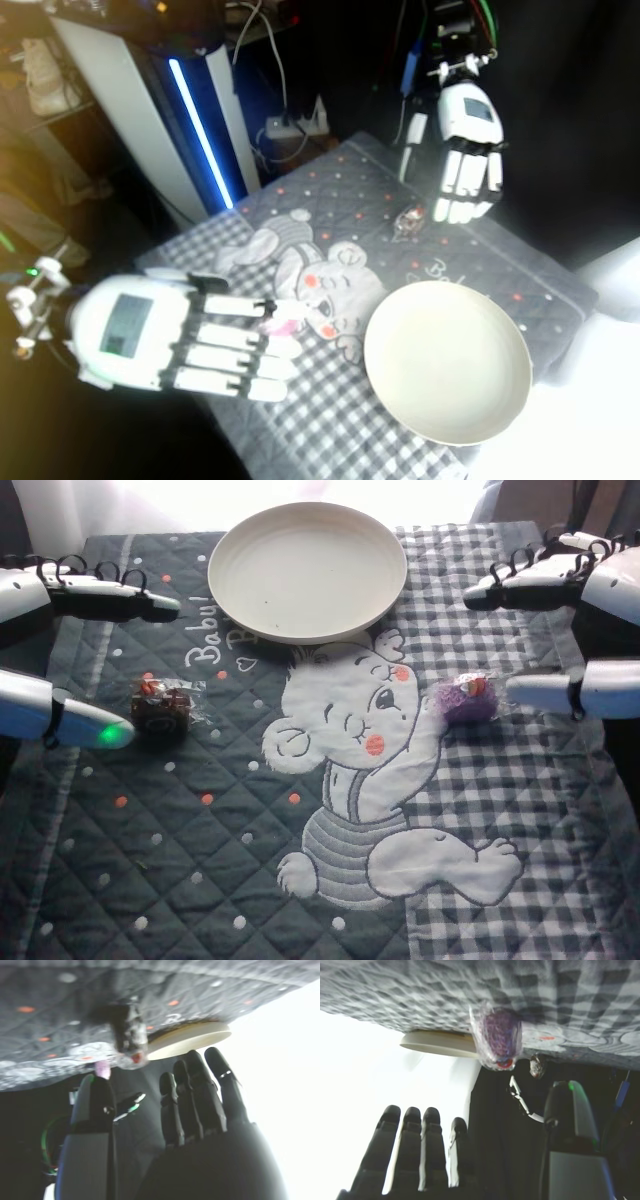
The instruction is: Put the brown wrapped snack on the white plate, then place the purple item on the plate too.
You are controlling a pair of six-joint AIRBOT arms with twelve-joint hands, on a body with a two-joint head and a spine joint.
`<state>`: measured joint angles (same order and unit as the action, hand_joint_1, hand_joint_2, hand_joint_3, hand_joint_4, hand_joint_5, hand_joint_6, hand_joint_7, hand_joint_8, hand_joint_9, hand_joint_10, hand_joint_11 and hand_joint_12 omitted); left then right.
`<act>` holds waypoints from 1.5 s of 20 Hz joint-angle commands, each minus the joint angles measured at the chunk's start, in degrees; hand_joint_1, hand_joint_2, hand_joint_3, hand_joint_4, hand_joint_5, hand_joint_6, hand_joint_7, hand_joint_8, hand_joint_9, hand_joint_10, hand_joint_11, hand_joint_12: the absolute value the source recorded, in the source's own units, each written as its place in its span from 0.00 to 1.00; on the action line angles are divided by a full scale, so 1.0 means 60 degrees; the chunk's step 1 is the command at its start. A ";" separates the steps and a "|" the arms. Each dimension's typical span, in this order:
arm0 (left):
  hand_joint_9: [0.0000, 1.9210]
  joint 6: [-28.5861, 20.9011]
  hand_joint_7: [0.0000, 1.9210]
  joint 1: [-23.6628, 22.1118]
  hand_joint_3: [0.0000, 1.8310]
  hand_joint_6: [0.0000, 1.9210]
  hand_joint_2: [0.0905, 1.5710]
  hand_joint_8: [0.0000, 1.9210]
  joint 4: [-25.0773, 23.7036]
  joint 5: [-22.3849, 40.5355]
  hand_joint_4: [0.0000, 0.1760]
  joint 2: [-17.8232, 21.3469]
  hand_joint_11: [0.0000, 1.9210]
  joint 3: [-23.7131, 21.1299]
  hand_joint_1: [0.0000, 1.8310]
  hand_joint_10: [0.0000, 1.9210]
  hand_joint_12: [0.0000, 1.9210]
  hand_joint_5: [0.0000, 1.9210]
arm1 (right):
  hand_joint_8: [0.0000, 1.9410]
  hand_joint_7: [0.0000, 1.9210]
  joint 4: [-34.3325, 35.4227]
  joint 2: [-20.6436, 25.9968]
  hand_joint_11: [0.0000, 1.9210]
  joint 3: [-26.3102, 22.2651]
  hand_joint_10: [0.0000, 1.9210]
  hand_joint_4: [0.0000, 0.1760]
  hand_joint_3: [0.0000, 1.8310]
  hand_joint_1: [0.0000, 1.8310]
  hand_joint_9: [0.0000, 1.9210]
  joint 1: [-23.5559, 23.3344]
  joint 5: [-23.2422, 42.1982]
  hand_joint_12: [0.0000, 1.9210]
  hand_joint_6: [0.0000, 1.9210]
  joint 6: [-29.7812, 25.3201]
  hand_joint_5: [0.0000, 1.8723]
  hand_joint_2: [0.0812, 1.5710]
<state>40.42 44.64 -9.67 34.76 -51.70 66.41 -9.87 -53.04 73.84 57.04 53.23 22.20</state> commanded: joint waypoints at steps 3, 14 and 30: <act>0.23 -0.0063 0.17 -0.0066 0.00 0.00 0.54 0.00 0.0150 0.1004 0.91 -0.0053 0.03 0.0013 0.31 0.01 0.48 0.18 | 0.00 0.23 0.0324 -0.0006 0.02 0.0060 0.00 0.18 0.00 0.36 0.21 -0.0108 0.1042 0.55 0.00 -0.0044 0.24 0.75; 0.44 -0.0063 0.37 -0.0991 0.00 0.00 0.52 0.00 -0.0968 -0.1274 0.33 -0.1441 0.13 0.1245 0.43 0.01 0.60 0.31 | 0.00 0.22 0.0328 -0.0085 0.00 0.0090 0.00 0.25 0.00 0.35 0.20 -0.0108 0.1046 0.61 0.00 -0.0044 0.23 0.75; 0.43 -0.0542 0.40 -0.2396 0.00 0.38 0.65 0.73 -0.0821 -0.0663 0.00 -0.2774 0.43 0.2613 0.62 0.93 1.00 0.59 | 0.00 0.22 0.0328 -0.0288 0.03 0.0267 0.01 0.21 0.00 0.35 0.22 -0.0108 0.1043 0.55 0.00 -0.0046 0.23 0.77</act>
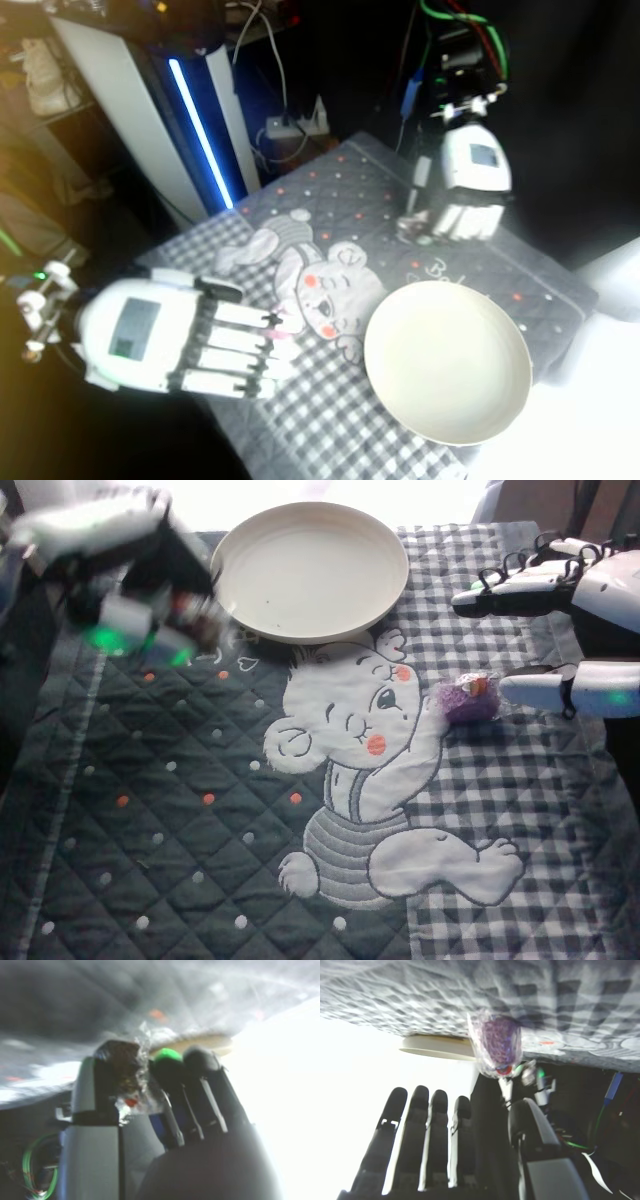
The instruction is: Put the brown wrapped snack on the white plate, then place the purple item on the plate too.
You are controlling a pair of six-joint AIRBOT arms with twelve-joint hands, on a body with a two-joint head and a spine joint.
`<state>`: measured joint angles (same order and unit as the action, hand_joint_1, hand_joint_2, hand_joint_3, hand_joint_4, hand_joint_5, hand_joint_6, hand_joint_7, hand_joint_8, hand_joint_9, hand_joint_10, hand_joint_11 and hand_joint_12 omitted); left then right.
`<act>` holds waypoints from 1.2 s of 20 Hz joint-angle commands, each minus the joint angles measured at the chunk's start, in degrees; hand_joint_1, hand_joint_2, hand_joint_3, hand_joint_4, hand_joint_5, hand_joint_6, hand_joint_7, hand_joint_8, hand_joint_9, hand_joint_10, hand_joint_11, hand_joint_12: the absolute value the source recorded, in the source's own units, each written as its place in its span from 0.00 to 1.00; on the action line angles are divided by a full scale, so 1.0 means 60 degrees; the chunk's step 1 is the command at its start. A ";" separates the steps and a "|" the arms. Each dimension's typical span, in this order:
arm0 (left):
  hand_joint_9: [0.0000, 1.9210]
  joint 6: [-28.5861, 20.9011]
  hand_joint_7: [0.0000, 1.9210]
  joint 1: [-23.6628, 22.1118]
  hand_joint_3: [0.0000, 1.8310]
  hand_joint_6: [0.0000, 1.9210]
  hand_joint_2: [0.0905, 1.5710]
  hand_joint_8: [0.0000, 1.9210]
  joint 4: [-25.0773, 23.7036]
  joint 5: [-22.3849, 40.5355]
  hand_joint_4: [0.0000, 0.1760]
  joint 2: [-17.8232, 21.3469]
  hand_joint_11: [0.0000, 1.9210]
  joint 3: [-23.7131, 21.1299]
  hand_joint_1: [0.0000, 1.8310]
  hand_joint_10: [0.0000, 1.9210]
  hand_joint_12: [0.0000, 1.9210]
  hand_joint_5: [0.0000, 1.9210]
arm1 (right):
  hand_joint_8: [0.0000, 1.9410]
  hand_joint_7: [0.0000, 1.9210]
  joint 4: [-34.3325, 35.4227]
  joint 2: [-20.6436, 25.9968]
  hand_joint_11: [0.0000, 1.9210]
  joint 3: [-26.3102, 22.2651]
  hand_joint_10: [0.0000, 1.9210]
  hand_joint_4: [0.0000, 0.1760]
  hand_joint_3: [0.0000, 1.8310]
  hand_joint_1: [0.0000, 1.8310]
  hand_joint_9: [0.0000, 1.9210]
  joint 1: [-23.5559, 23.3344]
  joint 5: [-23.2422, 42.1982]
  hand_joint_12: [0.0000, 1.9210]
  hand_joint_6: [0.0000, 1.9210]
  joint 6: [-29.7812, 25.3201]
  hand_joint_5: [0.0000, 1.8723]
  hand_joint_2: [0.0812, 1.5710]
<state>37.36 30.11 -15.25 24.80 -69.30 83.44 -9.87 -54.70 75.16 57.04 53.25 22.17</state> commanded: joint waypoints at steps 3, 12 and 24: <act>0.45 -0.0073 0.40 -0.0646 0.00 0.35 0.64 0.77 0.0395 0.0728 0.00 -0.0822 0.43 0.0870 0.63 0.98 1.00 0.60 | 0.00 0.23 0.0325 -0.0112 0.04 0.0137 0.00 0.24 0.00 0.36 0.24 -0.0108 0.1041 0.58 0.00 -0.0070 0.22 0.77; 0.30 -0.0631 0.34 -0.1184 0.00 0.00 0.56 0.04 0.0451 -0.0517 0.44 -0.2115 0.08 0.2708 0.34 0.25 0.69 0.29 | 0.00 0.23 0.0144 -0.0362 0.05 0.0247 0.00 0.16 0.00 0.40 0.25 -0.0112 0.1064 0.60 0.00 -0.0224 0.24 0.75; 0.19 -0.1776 0.36 0.1768 0.00 0.00 0.60 0.00 0.0650 0.3275 0.43 0.1241 0.00 -0.1325 0.36 0.41 0.80 0.31 | 0.00 0.24 0.0023 -0.0518 0.03 0.0246 0.00 0.34 0.00 0.47 0.24 -0.0115 0.0886 0.64 0.00 -0.0283 0.25 0.69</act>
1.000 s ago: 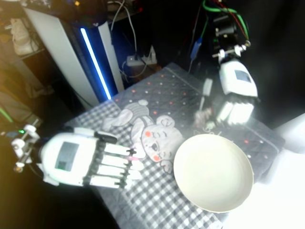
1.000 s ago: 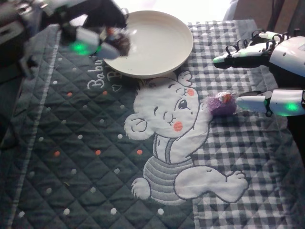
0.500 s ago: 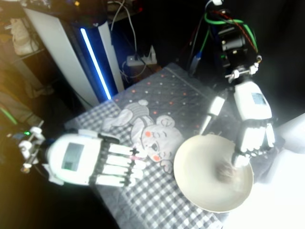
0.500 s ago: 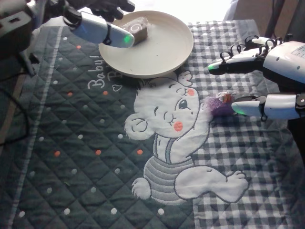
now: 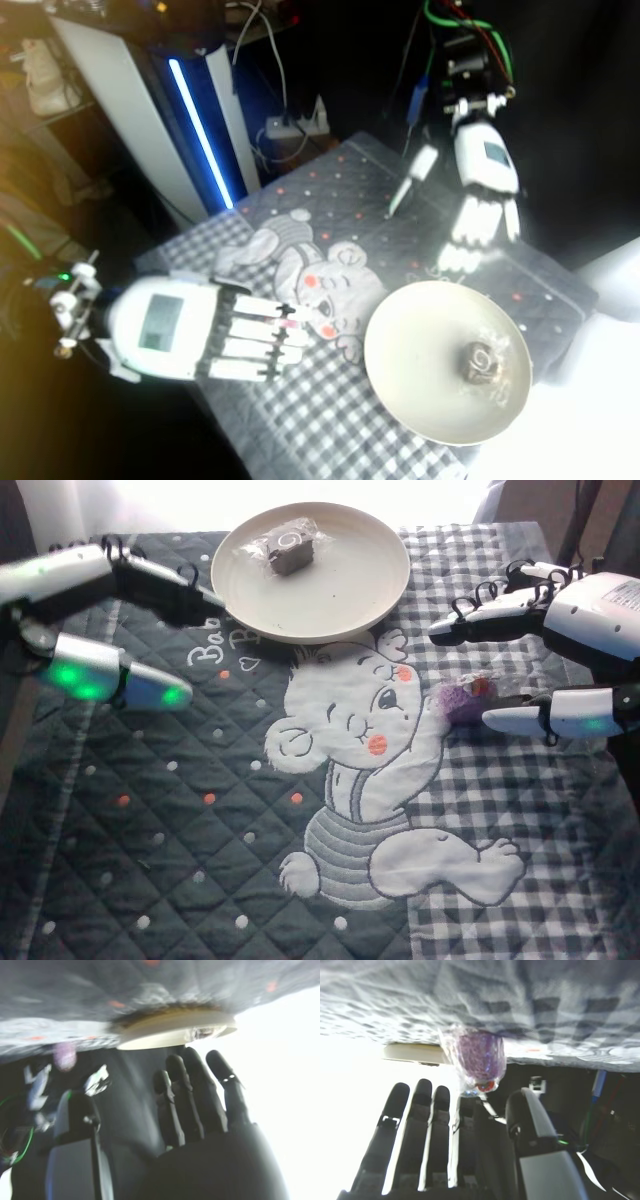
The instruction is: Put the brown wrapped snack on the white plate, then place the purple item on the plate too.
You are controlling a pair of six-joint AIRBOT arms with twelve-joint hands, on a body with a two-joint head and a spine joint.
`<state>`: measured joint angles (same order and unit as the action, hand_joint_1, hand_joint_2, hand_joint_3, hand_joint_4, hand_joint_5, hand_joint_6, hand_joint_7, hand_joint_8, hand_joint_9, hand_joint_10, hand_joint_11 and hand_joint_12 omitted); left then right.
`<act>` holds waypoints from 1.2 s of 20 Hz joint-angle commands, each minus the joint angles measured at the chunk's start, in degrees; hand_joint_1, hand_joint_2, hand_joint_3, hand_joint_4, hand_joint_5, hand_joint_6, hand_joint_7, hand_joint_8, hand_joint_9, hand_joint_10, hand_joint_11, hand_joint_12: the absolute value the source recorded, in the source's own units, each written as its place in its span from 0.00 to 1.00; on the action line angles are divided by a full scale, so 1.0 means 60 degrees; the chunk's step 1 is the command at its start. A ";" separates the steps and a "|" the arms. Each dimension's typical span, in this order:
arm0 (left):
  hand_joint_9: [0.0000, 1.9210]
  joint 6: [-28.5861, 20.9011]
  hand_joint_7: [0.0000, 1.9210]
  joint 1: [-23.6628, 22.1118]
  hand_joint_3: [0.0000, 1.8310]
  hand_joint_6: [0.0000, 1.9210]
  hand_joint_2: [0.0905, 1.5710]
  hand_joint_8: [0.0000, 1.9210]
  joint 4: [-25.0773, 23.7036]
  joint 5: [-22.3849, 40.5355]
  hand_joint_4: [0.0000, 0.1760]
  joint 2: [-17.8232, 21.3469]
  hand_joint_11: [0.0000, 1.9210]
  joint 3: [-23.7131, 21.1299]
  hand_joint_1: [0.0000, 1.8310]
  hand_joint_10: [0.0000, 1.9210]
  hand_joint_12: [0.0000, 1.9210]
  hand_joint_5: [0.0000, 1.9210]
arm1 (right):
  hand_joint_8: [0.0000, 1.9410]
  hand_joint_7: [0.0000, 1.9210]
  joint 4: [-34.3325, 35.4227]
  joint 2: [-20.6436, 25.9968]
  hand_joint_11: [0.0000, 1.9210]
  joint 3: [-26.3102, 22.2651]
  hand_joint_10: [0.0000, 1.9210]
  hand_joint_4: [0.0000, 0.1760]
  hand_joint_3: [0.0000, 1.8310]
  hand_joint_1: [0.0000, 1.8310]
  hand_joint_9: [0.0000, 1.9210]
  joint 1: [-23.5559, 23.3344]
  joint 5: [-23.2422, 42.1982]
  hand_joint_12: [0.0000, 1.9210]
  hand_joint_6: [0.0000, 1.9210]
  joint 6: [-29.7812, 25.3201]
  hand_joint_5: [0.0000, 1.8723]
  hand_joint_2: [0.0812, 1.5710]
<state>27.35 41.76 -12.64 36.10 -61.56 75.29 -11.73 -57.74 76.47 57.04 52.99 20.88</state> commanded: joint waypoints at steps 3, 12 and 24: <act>0.22 -0.0119 0.36 0.0336 0.00 0.00 0.60 0.00 0.0615 0.2074 0.26 0.0188 0.02 -0.0375 0.36 0.34 0.82 0.30 | 0.00 0.26 0.0286 -0.0129 0.09 0.0117 0.01 0.43 0.00 0.49 0.29 -0.0115 0.0554 0.55 0.00 -0.0067 0.27 0.67; 0.19 -0.0184 0.40 0.1154 0.00 0.00 0.55 0.01 0.1457 0.2665 0.00 0.0195 0.13 -0.0538 0.46 0.60 0.80 0.35 | 0.24 0.47 0.0216 -0.0576 0.32 0.0389 0.60 0.00 0.00 0.60 0.38 -0.0115 -0.0007 0.81 0.00 -0.0067 0.47 0.59; 0.25 -0.0215 0.40 0.1326 0.00 0.00 0.56 0.01 0.1620 0.2684 0.14 -0.0105 0.12 -0.0396 0.42 0.44 0.74 0.34 | 0.44 0.60 0.0779 -0.0875 0.43 0.1218 0.41 0.00 0.00 0.69 0.57 -0.0621 0.0293 0.75 0.46 -0.0572 0.52 0.67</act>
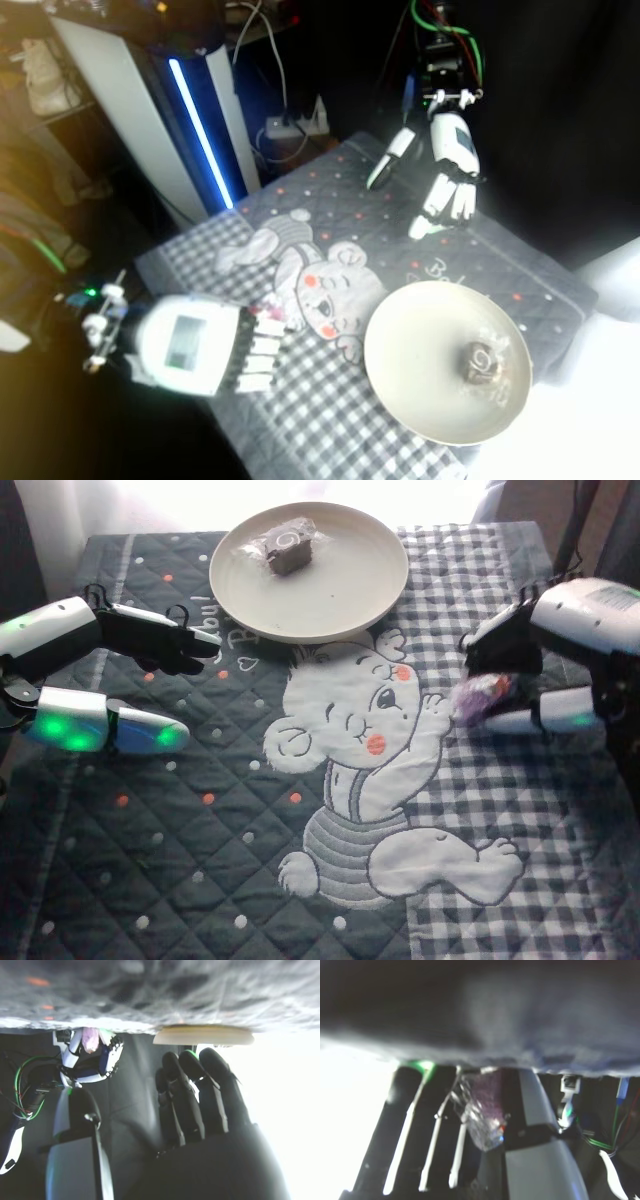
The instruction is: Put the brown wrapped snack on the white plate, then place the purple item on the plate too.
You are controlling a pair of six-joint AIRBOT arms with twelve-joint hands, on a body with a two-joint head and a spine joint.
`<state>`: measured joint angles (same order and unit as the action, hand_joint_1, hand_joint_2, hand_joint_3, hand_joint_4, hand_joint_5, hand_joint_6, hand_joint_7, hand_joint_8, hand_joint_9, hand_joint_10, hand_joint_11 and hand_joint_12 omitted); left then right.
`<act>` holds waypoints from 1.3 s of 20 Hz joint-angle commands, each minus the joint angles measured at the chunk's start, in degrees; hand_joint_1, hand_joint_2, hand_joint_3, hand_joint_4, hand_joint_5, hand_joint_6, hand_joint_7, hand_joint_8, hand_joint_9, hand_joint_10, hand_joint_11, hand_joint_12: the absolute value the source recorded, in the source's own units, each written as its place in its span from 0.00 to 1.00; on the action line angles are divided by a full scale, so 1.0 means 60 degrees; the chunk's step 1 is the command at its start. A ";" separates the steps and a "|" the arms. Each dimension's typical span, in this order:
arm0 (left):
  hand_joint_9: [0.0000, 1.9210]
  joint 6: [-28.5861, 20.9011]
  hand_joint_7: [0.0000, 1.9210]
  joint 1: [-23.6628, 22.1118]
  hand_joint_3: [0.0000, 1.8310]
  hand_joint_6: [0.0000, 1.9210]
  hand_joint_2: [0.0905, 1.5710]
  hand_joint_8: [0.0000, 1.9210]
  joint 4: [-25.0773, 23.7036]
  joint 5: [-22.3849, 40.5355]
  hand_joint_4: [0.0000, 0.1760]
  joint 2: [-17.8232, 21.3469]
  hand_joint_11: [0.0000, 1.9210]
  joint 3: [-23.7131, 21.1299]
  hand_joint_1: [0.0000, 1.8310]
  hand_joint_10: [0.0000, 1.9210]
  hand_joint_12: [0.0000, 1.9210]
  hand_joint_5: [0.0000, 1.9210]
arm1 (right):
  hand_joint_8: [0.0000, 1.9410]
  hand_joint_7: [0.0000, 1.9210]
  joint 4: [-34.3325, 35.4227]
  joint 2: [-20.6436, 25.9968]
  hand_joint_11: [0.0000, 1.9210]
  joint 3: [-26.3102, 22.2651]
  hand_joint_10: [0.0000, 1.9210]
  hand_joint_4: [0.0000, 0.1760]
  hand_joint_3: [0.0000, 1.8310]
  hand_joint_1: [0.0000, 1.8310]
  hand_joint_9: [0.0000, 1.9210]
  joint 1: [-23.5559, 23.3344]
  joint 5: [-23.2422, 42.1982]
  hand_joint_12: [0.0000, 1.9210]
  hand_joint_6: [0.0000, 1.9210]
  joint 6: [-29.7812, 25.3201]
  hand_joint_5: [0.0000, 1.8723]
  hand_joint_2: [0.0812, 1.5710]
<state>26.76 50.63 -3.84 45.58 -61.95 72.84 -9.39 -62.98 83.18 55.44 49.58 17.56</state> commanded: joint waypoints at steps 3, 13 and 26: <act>0.26 -0.0282 0.40 0.0215 0.00 0.00 0.55 0.01 0.0378 0.1504 0.05 0.0194 0.12 -0.0176 0.42 0.42 0.72 0.35 | 0.50 0.60 -0.0244 -0.0426 0.48 0.0603 0.65 0.00 0.00 0.70 0.55 -0.1714 0.0191 0.87 0.29 0.0209 0.60 0.65; 0.31 -0.0337 0.42 0.0225 0.00 0.00 0.55 0.00 0.0272 0.1269 0.00 -0.0115 0.10 0.0040 0.42 0.26 0.66 0.39 | 0.42 0.58 -0.2109 -0.3281 0.49 0.3399 0.59 0.00 0.00 0.66 0.57 -0.4835 -0.2983 0.81 0.37 0.0715 0.59 0.65; 0.28 0.0103 0.38 0.0573 0.00 0.00 0.53 0.00 0.1011 0.3824 0.00 0.1507 0.07 -0.1099 0.46 0.22 0.63 0.34 | 0.00 0.04 -0.1092 -0.1286 0.00 0.1068 0.01 1.00 0.00 0.33 0.03 -0.4811 -0.0859 0.27 0.00 0.0714 0.00 0.47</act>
<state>28.40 55.35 1.41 60.86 -51.88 65.06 -18.31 -70.00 88.23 27.09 37.04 21.93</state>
